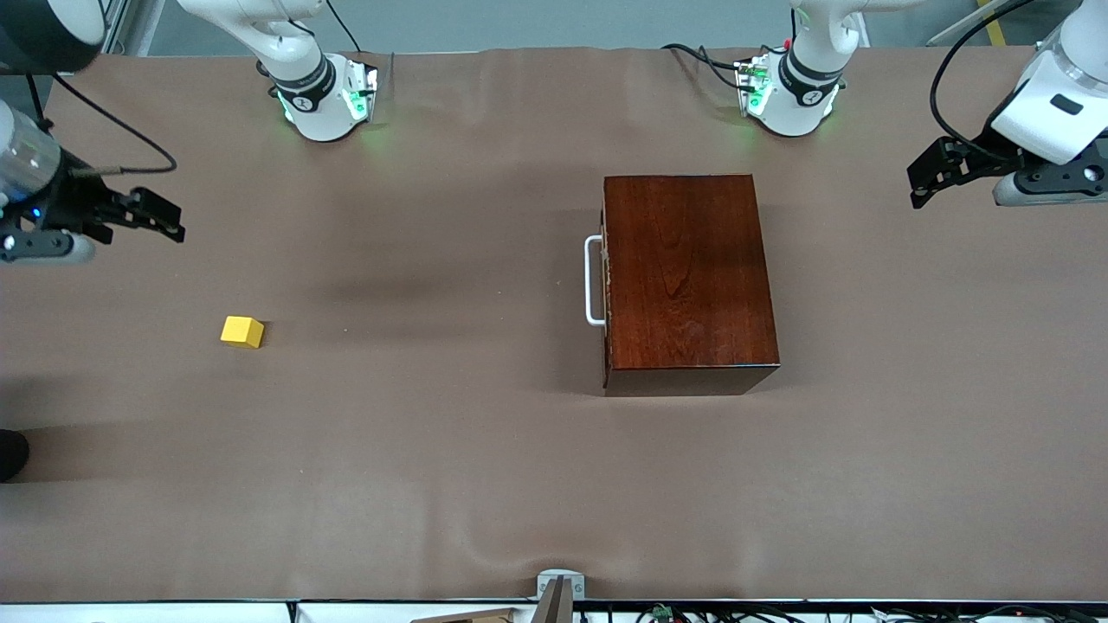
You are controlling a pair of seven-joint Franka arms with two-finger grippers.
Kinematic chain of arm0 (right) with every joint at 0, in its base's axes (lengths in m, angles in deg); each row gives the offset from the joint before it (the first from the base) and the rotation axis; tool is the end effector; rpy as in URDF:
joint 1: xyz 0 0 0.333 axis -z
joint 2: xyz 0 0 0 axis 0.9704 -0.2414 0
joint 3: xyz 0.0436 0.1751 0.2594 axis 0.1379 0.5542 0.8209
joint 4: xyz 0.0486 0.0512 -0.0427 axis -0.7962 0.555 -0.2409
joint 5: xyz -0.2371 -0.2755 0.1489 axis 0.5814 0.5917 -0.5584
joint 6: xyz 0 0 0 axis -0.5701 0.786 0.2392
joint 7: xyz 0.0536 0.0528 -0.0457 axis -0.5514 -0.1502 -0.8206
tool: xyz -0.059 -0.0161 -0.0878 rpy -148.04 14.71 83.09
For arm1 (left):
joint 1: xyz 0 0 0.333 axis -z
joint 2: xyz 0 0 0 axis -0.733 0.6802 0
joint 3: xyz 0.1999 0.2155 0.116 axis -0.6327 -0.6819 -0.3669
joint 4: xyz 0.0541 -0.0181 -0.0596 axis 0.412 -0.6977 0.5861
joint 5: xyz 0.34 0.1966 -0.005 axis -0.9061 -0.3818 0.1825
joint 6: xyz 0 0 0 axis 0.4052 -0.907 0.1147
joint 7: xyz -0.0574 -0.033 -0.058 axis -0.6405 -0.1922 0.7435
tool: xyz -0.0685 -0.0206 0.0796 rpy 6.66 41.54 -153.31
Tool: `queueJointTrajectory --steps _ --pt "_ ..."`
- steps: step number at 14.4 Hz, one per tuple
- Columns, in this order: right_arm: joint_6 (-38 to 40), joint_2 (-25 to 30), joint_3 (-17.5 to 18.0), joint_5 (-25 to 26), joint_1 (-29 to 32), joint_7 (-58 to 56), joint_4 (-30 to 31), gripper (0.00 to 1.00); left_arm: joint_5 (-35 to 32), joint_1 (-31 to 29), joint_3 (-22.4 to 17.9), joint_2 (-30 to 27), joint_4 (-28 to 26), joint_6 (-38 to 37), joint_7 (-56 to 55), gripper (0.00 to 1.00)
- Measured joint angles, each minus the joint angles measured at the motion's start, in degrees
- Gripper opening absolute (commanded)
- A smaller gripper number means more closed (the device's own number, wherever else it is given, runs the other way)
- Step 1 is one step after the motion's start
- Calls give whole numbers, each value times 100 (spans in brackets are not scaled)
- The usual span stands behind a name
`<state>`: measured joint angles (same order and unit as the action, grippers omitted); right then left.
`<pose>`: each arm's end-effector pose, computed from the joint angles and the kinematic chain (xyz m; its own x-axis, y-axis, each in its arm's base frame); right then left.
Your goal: Open drawer, take yellow block, close drawer
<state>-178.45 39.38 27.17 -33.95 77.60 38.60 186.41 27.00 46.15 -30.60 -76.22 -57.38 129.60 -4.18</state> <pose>0.5279 0.0072 0.5929 0.9980 0.0157 -0.0610 0.0155 -0.9999 -0.0027 0.5105 -0.0670 0.6383 0.9989 -0.0163 0.0439 -0.0134 -0.9978 -0.0656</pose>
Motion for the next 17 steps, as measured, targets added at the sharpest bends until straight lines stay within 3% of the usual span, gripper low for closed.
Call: queueJointTrajectory --steps 9,17 --pt "503 55 0 -59 -106 -2 -967 100 290 25 -47 -13 20 120 389 100" --pt "605 -45 -4 -56 -106 -2 -1136 100 296 25 -48 -7 10 102 389 100"
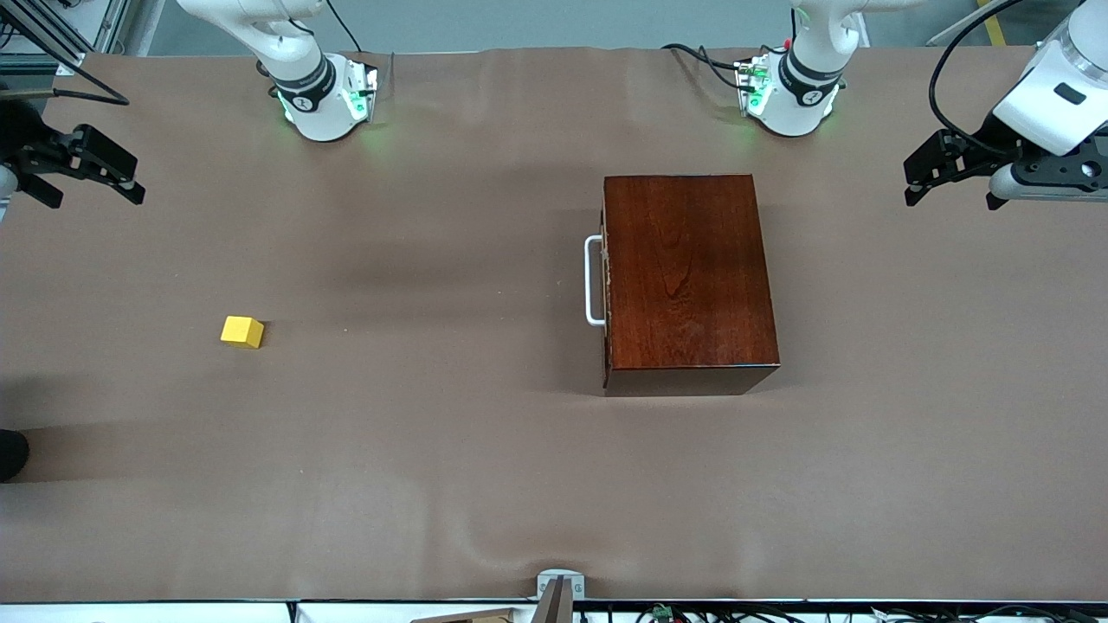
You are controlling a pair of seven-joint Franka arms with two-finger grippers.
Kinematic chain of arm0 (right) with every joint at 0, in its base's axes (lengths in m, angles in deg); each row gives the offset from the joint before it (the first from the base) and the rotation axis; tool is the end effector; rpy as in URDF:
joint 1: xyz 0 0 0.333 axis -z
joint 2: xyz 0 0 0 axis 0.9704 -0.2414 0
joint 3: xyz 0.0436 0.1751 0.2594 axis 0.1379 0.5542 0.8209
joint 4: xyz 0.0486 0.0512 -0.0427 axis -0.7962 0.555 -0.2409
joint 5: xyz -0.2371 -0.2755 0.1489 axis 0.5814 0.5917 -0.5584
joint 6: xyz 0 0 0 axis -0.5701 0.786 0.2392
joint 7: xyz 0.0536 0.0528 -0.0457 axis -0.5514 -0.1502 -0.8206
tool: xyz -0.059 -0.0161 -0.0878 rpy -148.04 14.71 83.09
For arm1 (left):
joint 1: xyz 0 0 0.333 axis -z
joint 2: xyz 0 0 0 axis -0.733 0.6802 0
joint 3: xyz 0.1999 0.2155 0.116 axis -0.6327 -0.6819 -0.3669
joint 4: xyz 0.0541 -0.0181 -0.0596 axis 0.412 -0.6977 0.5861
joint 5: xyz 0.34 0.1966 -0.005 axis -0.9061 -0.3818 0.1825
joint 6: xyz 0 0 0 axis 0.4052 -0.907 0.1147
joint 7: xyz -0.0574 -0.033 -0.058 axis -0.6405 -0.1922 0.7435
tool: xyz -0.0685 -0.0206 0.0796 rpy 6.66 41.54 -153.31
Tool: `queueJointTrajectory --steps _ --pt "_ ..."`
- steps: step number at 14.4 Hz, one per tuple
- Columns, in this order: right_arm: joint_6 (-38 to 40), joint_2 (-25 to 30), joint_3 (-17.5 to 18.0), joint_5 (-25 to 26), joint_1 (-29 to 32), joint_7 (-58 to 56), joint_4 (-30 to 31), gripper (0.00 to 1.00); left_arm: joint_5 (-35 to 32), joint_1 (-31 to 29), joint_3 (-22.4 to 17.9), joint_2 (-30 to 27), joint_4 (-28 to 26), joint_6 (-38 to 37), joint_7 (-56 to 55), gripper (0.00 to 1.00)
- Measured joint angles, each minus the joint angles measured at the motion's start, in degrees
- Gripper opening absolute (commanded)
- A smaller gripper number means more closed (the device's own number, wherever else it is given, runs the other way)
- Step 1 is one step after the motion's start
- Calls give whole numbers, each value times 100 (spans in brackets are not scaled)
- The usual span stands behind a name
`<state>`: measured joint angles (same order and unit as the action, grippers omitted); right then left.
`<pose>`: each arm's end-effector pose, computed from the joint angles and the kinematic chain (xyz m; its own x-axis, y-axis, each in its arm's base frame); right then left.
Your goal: Open drawer, take yellow block, close drawer
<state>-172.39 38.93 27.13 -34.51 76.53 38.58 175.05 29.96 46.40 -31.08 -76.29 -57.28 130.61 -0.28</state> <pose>0.5228 0.0179 0.6725 0.9991 0.0357 0.0237 0.0360 -0.9993 -0.0123 0.5115 -0.0702 0.6413 0.9952 -0.0787 0.0577 -0.0780 -0.9968 -0.0149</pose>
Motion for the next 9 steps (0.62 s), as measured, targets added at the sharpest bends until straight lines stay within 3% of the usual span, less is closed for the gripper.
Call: queueJointTrajectory --steps 9 --pt "556 -451 -41 -3 0 0 -570 100 0 0 -1 0 15 0 0 100"
